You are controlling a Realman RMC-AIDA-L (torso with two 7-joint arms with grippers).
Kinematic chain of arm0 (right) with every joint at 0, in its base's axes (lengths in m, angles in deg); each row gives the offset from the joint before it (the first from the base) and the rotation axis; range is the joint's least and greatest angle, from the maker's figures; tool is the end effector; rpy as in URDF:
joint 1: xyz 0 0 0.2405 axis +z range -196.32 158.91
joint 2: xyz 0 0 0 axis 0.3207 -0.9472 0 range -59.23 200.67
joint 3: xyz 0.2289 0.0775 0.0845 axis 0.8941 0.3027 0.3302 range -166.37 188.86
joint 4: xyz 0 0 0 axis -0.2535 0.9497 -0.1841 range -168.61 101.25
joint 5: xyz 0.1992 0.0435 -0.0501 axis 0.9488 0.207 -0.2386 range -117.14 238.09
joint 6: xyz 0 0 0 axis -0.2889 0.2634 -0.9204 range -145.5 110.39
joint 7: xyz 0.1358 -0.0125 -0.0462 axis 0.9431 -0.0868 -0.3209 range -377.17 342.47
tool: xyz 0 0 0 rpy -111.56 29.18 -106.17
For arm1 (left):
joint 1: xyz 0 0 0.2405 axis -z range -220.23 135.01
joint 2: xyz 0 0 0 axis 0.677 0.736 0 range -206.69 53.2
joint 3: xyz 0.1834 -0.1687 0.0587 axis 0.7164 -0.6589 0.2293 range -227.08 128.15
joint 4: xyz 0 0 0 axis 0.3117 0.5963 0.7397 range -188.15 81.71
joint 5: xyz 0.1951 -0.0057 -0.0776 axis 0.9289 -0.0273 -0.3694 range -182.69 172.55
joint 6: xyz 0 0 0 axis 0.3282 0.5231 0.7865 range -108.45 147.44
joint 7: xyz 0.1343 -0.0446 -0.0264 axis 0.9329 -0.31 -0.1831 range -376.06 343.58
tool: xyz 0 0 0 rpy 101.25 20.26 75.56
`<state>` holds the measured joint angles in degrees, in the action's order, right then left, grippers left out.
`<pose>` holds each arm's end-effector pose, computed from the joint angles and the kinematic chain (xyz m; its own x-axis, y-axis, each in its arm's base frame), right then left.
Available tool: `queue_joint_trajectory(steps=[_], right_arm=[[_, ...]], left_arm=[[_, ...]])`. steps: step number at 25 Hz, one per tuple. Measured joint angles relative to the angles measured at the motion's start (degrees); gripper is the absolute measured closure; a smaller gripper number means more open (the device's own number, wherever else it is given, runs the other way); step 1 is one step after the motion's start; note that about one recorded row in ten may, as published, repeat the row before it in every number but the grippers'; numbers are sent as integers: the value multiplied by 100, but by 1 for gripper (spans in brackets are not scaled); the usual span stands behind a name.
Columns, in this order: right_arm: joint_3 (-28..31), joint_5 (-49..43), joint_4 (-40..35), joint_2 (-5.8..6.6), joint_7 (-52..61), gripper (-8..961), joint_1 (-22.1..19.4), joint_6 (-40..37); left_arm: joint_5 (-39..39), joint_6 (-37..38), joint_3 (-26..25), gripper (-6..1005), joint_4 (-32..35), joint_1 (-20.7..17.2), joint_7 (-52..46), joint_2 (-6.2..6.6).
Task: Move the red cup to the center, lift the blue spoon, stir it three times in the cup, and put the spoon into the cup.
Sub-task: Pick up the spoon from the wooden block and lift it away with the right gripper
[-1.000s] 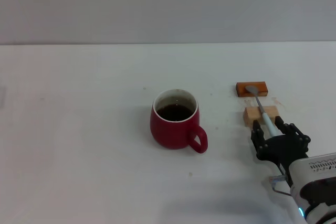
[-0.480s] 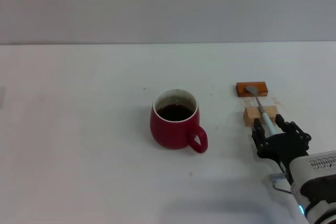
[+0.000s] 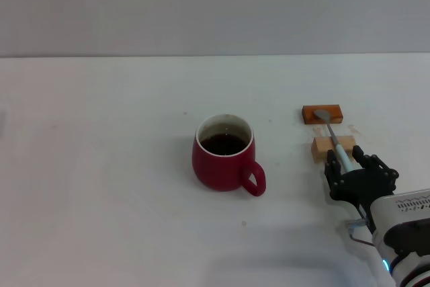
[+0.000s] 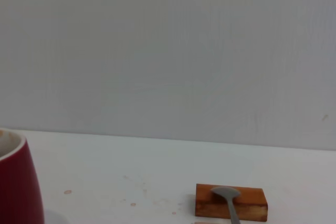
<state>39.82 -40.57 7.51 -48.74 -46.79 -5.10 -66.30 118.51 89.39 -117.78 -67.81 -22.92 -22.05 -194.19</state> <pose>0.2864 0.2718 -0.1128 0.7446 -0.2513 -0.6184 -0.6641 -0.1855 -0.7243 -0.3742 0.3140 0.0632 0.6191 -0.2199 0.7539 0.7779 0.3034 -0.5503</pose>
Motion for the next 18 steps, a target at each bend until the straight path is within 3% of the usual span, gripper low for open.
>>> queue_joint_trajectory(steps=[18], right_arm=[[0, 7, -36, 8, 14, 608, 56, 95]], left_arm=[[0, 7, 3, 137, 0, 27, 0, 11]])
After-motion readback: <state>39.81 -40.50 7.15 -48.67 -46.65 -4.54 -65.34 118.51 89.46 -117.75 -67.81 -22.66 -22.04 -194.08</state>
